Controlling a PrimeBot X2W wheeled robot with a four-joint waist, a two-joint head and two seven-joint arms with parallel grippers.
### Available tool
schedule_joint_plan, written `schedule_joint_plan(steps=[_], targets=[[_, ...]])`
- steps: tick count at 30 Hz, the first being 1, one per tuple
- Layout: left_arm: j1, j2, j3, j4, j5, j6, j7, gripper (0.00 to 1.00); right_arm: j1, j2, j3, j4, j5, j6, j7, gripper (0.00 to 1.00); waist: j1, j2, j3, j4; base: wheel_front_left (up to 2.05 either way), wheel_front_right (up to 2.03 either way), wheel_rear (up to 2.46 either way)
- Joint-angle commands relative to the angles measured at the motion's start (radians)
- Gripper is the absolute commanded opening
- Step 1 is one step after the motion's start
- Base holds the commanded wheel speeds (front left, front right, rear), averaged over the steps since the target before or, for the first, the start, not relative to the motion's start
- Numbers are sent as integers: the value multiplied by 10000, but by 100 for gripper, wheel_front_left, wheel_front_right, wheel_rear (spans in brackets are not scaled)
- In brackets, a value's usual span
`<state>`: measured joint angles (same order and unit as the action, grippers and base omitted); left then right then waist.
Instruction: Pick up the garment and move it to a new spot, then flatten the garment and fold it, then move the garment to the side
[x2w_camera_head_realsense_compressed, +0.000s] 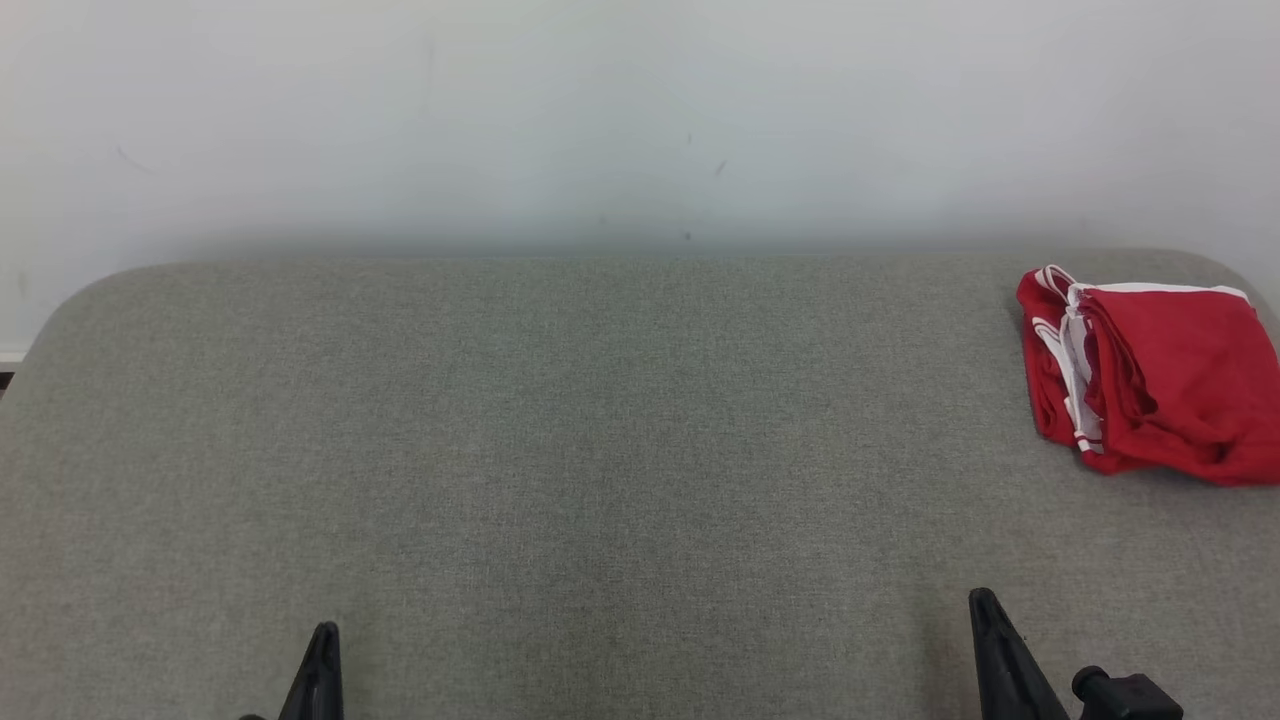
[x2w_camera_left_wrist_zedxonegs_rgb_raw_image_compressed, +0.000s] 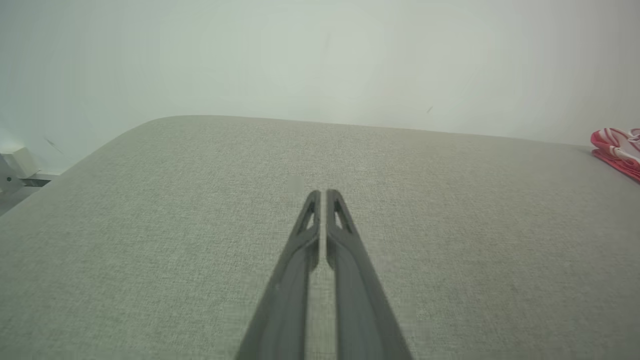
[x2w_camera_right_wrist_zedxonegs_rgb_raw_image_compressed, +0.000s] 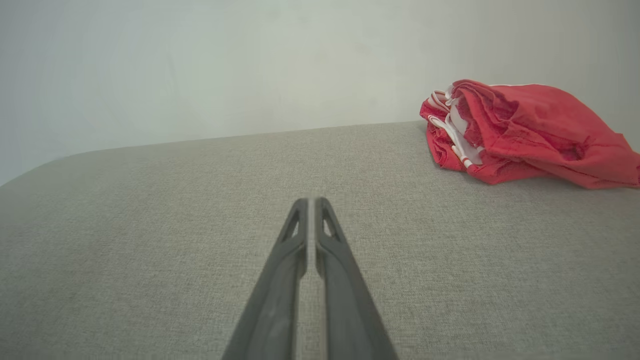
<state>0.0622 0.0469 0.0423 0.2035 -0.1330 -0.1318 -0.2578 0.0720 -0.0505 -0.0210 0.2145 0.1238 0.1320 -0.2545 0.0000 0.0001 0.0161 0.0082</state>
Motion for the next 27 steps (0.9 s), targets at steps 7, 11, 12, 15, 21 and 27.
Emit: schedule_joint_plan(steps=[7,11,12,15,21,27], targets=[[-214,17,425,-29,-1526,1,488,0,-482,0,224,169,1648,-1,284,0,0,-1,1,-2,0,0,0],[-274,19,592,-36,-2293,2,702,0,-734,0,337,339,2464,-2,434,0,0,-1,2,-5,0,0,0],[-290,19,631,-38,-2476,2,754,0,-793,0,365,377,2661,-2,466,0,0,-1,2,-5,0,0,0],[-337,21,750,-39,-3019,3,907,0,-965,0,446,487,3239,-3,569,0,0,-1,3,-6,0,0,0],[-430,23,980,-33,-4044,4,1199,0,-1283,1,600,692,4335,-4,765,0,0,-1,4,-9,0,0,0],[-508,25,1169,-22,-4846,4,1437,0,-1531,1,722,847,5189,-5,917,0,0,-1,5,-11,0,0,0]])
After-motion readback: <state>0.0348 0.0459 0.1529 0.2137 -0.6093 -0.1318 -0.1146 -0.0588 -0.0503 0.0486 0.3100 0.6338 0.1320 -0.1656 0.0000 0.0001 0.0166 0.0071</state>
